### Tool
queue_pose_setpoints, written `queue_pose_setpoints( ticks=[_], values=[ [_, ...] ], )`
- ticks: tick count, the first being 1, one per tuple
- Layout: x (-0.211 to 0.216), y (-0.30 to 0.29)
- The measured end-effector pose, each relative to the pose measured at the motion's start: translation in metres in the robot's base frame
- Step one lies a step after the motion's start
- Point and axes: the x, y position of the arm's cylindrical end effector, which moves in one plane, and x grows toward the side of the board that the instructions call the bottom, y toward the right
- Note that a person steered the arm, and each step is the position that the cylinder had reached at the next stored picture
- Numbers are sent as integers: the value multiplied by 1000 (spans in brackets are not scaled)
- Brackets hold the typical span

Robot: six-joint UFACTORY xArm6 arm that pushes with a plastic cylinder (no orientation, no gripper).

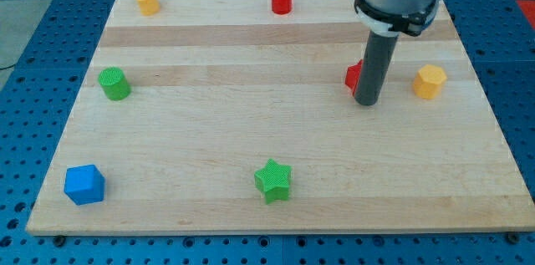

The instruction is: Move the red star diagonally to the bottom right of the red circle

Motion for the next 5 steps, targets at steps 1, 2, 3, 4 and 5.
queue_pose_setpoints(
  ticks=[1, 2, 3, 4, 5],
  values=[
    [-7, 19],
    [-17, 26],
    [-48, 11],
    [-70, -31],
    [-103, -35]
  ],
)
